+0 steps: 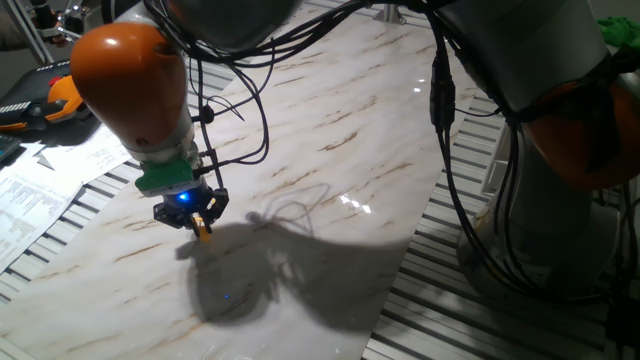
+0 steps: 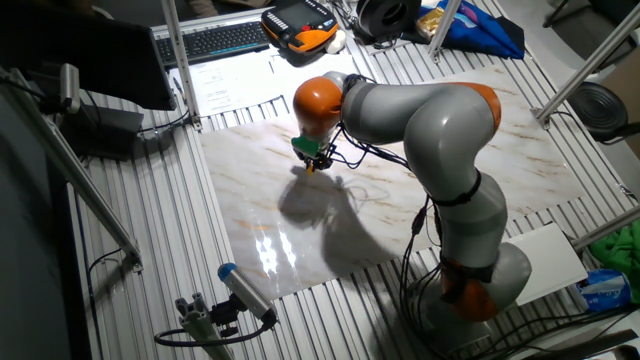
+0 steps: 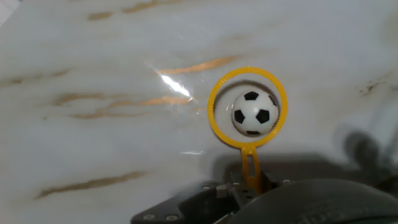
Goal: Attach the bubble ring to the ball
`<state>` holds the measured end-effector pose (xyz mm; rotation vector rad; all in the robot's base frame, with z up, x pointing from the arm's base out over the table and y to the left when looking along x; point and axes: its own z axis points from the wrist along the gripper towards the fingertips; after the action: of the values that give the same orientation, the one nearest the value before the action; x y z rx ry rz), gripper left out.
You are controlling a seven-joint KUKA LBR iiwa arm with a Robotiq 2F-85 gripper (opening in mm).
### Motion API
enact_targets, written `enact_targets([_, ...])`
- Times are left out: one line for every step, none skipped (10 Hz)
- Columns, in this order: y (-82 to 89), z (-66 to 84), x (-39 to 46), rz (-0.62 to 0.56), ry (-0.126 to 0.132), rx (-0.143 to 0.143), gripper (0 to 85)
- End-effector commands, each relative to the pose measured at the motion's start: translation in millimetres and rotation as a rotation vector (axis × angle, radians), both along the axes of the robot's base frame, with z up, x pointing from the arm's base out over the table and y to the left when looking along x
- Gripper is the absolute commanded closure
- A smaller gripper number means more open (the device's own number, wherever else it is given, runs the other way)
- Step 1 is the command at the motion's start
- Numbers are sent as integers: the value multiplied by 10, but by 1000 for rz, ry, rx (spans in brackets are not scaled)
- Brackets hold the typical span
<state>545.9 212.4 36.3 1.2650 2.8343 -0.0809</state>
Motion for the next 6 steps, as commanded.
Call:
enact_targets([-5, -4, 1, 1, 6, -8, 510])
enact_targets([-7, -6, -3, -11, 5, -6, 510])
enact_targets([-9, -9, -5, -25, 14, 18, 340])
enact_targets([-8, -10, -6, -22, 12, 14, 340])
enact_targets([-3, 5, -6, -22, 14, 15, 340])
enact_targets([11, 48, -13, -17, 17, 15, 340])
